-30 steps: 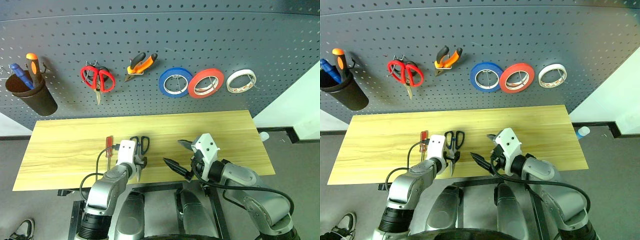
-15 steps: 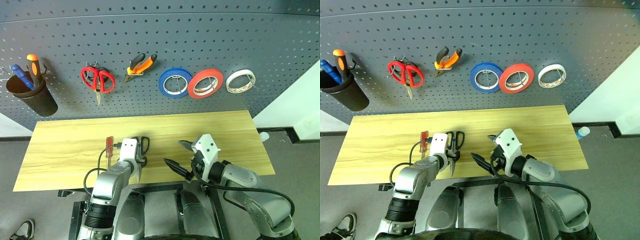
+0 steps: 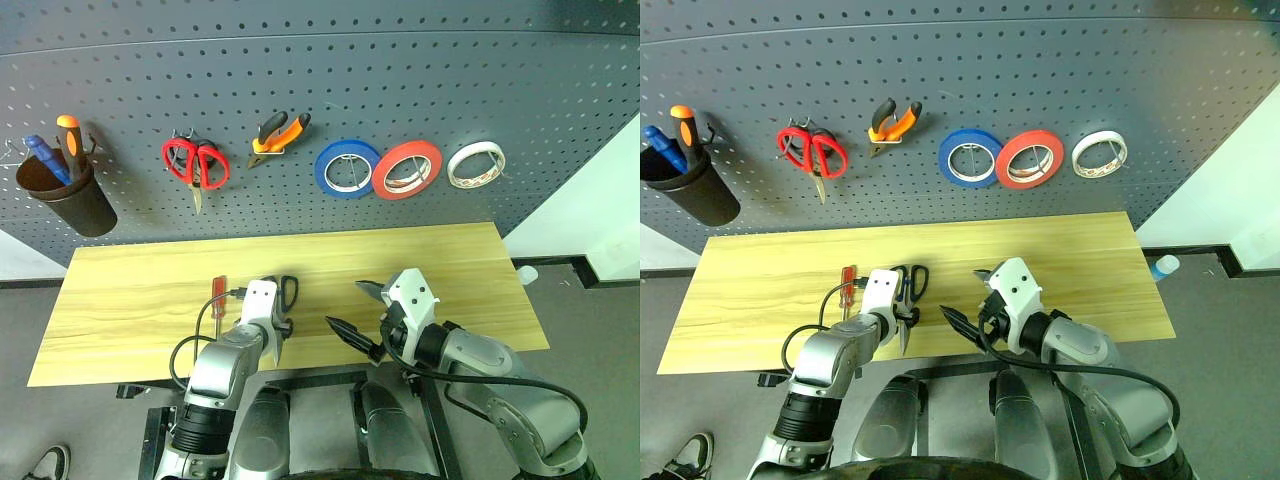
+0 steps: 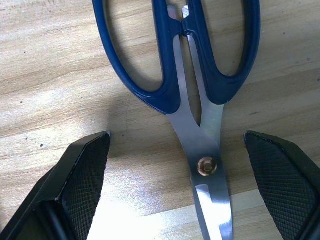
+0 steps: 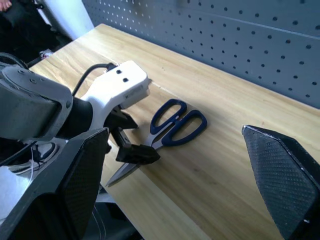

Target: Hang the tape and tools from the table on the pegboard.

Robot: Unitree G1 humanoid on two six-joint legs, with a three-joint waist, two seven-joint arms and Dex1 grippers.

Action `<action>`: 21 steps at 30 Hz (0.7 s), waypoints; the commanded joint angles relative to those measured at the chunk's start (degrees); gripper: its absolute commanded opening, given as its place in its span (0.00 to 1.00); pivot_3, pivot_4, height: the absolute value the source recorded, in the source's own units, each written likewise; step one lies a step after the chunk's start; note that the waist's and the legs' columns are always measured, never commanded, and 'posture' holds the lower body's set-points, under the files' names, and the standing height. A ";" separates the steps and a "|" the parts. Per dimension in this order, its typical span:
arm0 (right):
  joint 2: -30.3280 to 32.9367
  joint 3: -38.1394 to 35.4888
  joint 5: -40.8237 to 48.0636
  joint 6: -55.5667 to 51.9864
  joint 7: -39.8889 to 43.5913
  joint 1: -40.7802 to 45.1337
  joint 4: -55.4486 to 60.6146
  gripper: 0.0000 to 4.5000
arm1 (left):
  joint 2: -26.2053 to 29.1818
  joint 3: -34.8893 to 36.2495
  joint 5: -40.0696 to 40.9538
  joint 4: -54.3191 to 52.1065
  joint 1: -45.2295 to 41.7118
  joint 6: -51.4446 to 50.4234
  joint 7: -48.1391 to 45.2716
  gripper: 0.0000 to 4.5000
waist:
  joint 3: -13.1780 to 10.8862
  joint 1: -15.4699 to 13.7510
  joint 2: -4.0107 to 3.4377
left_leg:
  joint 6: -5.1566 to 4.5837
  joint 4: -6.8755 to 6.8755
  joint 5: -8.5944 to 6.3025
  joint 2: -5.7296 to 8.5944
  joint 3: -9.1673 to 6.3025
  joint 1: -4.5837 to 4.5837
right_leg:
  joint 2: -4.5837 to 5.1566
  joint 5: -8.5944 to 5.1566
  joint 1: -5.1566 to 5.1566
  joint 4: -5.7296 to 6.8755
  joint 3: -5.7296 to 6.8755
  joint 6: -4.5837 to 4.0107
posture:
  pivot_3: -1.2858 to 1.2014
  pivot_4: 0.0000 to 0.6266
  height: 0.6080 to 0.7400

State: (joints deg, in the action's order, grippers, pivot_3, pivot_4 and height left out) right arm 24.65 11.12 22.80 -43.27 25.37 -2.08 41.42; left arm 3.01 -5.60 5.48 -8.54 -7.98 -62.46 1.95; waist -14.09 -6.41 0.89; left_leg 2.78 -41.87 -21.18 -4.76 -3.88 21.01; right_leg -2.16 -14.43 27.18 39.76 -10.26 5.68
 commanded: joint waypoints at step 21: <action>-1.01 0.59 1.44 -1.11 -2.30 0.67 4.41 0.99 | 0.54 -0.97 -3.07 6.65 0.20 -3.34 -0.39 0.99 | 0.32 1.26 -0.39 | 0.13 0.86 0.06 0.04 -0.03 -0.78 | 0.00 -0.19 -0.70 -0.69 -0.10 0.29 | 0.61 0.33 0.52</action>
State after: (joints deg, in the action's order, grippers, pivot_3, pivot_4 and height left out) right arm 23.98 11.55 23.36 -44.67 23.15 -1.73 42.73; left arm 3.35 -5.99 3.35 -4.84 -9.81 -63.25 1.25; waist -13.77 -5.15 0.50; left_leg 2.91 -41.01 -21.12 -4.72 -3.90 20.23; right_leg -2.16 -14.62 26.48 39.07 -10.36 5.97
